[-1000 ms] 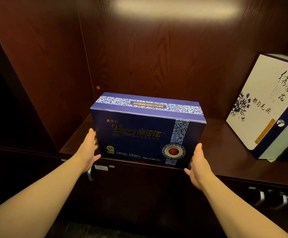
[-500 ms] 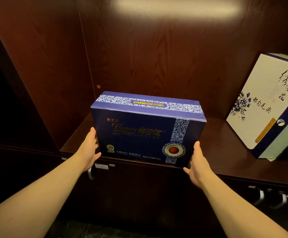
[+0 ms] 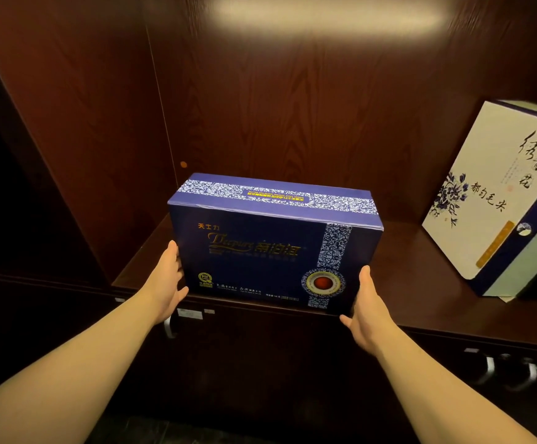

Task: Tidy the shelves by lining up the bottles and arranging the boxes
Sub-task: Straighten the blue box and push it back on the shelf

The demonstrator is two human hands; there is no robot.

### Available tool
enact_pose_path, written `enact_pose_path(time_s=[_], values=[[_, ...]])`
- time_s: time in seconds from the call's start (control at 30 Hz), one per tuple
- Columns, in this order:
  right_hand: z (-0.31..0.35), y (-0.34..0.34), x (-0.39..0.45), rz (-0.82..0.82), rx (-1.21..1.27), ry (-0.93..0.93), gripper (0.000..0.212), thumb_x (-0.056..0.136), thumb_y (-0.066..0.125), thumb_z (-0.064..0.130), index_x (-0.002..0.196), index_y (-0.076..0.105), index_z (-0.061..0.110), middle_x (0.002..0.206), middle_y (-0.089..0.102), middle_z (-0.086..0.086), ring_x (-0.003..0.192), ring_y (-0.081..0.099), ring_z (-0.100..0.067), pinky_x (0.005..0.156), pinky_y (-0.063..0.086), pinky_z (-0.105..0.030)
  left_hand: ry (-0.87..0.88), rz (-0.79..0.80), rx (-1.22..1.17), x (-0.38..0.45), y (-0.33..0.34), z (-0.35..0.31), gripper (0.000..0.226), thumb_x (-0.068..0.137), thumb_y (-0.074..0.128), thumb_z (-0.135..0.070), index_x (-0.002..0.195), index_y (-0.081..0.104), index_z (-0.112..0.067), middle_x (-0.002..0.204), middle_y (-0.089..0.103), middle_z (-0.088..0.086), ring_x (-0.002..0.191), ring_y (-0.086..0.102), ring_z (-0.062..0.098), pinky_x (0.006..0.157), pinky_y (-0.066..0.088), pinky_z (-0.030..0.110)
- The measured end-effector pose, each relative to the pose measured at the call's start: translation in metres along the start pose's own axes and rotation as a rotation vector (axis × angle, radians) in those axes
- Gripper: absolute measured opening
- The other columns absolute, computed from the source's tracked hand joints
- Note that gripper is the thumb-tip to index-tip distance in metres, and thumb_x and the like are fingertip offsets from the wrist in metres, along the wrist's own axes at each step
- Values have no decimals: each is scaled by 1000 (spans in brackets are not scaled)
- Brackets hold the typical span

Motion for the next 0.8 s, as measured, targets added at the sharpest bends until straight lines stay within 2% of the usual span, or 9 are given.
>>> enact_pose_path(time_s=[0.17, 0.23, 0.3, 0.37, 0.43, 0.5, 0.6, 0.7, 0.8], values=[[0, 1, -2, -19, 1, 1, 84, 87, 39, 78, 156, 24, 34, 164, 26, 5, 147, 27, -23, 114, 31, -52, -9, 14, 34, -5, 4, -1, 68, 96, 23, -69, 156, 19, -38, 164, 22, -7, 148, 19, 18, 116, 11, 51], [2, 0, -4, -5, -3, 5, 83, 87, 37, 79, 157, 23, 35, 164, 26, 6, 148, 26, -23, 115, 28, -53, 45, -2, 66, -8, 7, -4, 66, 97, 23, -67, 155, 22, -36, 162, 25, -7, 142, 24, 10, 113, 17, 39], [3, -3, -6, -2, 1, 0, 82, 88, 35, 79, 156, 24, 35, 163, 30, 6, 147, 29, -23, 115, 26, -52, 242, -75, 191, -16, 10, -16, 57, 99, 29, -60, 151, 29, -37, 155, 33, -7, 133, 30, 6, 100, 25, 24], [6, -8, -8, -29, 24, -44, 78, 91, 33, 76, 156, 24, 33, 162, 31, 6, 146, 30, -22, 113, 26, -51, 477, -163, 341, -22, 13, -35, 59, 93, 35, -57, 148, 31, -37, 150, 34, -8, 136, 29, 7, 103, 28, 28], [14, -12, -12, -70, 34, -122, 71, 96, 34, 69, 156, 23, 34, 162, 29, 7, 146, 29, -20, 113, 27, -49, 615, -260, 488, -27, 19, -56, 69, 87, 35, -56, 150, 31, -29, 156, 29, -3, 139, 19, 4, 107, 21, 33], [26, -16, -18, -97, 19, -214, 63, 99, 36, 62, 156, 23, 38, 162, 27, 8, 144, 30, -19, 113, 28, -48, 773, -300, 646, -34, 28, -76, 68, 90, 36, -48, 150, 31, -17, 159, 24, 4, 146, 10, 10, 110, 12, 31], [46, -27, -30, -116, -24, -371, 53, 101, 38, 56, 151, 28, 42, 156, 32, 9, 134, 34, -11, 112, 31, -44, 1002, -242, 787, -45, 55, -101, 63, 92, 41, -40, 146, 37, -6, 149, 30, -1, 145, 14, 13, 111, 9, 17], [67, -43, -46, -140, -72, -484, 57, 93, 43, 62, 146, 32, 44, 147, 37, 15, 131, 38, -6, 109, 33, -38, 1055, -115, 824, -48, 99, -122, 59, 93, 41, -41, 142, 42, -9, 140, 35, -7, 136, 25, 7, 104, 13, 7], [92, -68, -54, -219, -116, -570, 68, 81, 45, 66, 144, 35, 43, 139, 39, 22, 128, 40, -2, 107, 33, -34, 1015, 28, 781, -45, 162, -133, 54, 93, 40, -44, 139, 46, -15, 137, 42, -8, 130, 36, 10, 105, 23, 14]])
Point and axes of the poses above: each hand's wrist, its own x-axis towards the middle knuckle, its own y-axis out of the palm, z = x × y, the point moved 1 cm from there along x, towards the middle knuckle
